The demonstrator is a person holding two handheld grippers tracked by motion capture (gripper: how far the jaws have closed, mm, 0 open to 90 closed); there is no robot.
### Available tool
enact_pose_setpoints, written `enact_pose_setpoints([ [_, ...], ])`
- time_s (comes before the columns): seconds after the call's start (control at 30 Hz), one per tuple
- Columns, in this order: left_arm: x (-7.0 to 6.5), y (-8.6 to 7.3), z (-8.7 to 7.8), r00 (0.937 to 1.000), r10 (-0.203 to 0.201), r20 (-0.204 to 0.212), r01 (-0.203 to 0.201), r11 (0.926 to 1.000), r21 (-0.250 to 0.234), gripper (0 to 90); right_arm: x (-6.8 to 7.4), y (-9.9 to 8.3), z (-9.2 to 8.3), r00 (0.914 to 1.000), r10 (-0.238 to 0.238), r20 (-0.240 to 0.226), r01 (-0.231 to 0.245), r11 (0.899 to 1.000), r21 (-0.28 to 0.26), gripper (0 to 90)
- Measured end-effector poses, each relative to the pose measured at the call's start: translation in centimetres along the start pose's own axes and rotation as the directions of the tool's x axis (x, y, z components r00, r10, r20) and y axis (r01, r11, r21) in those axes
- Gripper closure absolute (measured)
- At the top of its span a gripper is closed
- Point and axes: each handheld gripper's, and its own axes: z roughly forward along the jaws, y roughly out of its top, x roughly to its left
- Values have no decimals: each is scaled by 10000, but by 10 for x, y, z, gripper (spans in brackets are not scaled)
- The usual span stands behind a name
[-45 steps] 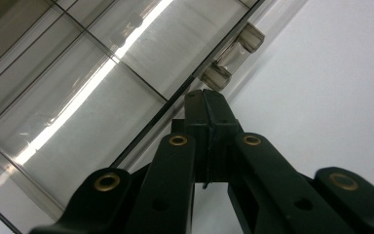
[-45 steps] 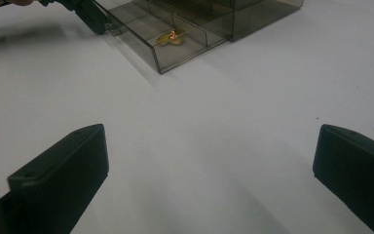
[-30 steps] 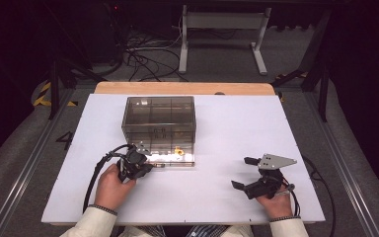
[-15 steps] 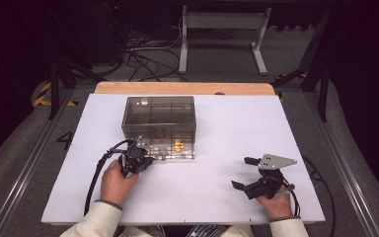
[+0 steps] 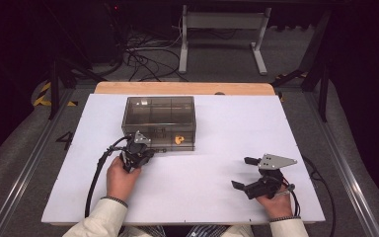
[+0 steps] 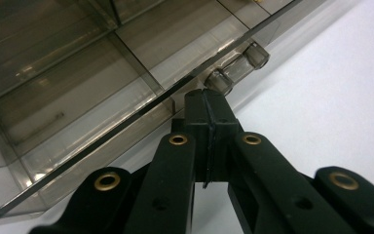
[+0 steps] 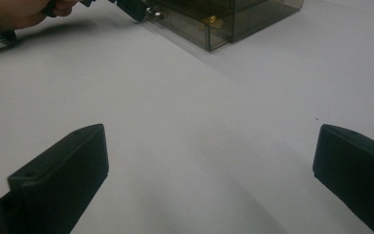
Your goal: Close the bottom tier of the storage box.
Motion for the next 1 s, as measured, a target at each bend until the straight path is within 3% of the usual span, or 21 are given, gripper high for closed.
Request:
enact_pose_setpoints([
  [0.4, 5, 3, 6, 9989, -468, -68, 465, 9981, -414, 896, 0, 0, 0, 10000, -1, -5, 1, 10000, 18, 3],
  [0.67, 6, 6, 9, 9989, -283, -375, 266, 9986, -454, 895, -1, 0, 0, 10000, -28, 7, 28, 10000, 60, 3],
  [1.0, 9, 13, 12, 9970, -551, -535, 527, 9976, -455, 895, -1, 0, 0, 10000, -42, 0, 42, 10000, 41, 3],
])
